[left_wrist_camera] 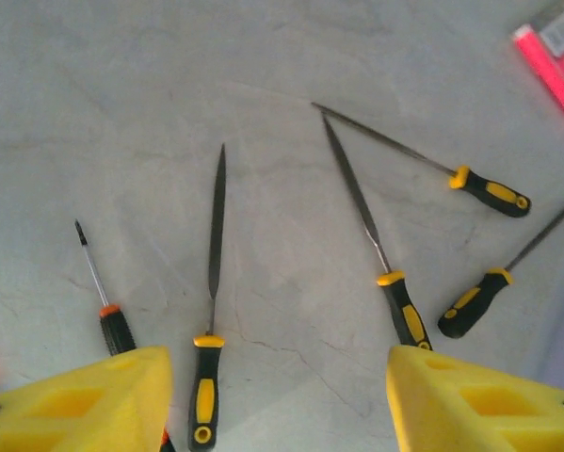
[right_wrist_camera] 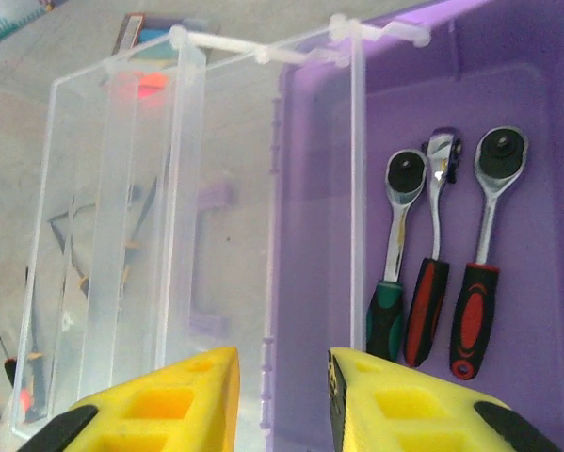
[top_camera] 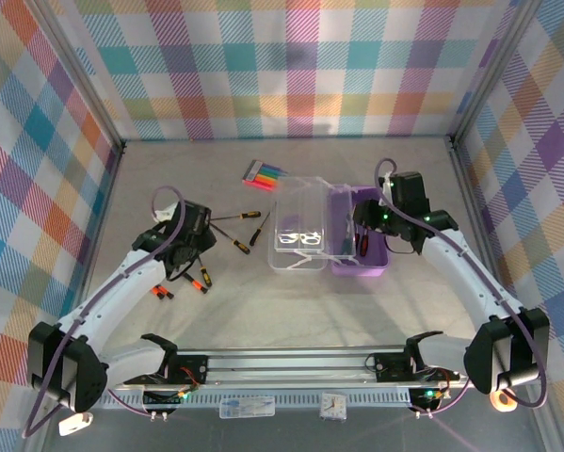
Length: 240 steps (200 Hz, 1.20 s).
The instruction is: Pack the tool kit
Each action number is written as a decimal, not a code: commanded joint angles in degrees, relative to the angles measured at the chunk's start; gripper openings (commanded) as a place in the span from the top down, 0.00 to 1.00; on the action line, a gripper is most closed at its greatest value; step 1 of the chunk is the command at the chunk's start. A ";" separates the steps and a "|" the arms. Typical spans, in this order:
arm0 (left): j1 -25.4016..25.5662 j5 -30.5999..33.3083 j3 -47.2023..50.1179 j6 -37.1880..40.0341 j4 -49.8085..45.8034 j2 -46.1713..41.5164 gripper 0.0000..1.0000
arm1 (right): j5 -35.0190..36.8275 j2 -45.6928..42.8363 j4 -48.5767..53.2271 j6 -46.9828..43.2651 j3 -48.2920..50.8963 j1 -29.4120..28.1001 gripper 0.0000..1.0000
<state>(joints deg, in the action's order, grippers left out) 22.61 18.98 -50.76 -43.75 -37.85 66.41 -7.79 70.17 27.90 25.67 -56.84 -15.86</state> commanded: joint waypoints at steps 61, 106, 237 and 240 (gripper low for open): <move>-0.19 2.82 -2.75 1.31 -3.13 16.48 0.49 | -3.84 -1.99 -1.26 0.57 3.90 -0.97 0.69; -0.18 -0.28 -2.38 3.53 -0.37 22.19 0.51 | -4.07 -1.97 -1.55 1.14 3.59 -1.42 0.69; 0.61 -1.52 -1.15 0.05 -2.56 20.93 0.54 | -3.19 -2.28 -0.05 1.84 2.80 -2.99 0.69; 0.78 -1.51 -1.13 -0.20 -2.91 20.95 0.54 | -3.19 -2.24 -0.12 1.84 2.79 -2.99 0.69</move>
<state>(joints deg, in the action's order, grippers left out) 22.46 16.64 -51.86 -42.02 -35.86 89.34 -11.00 68.82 27.68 26.81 -53.15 -18.46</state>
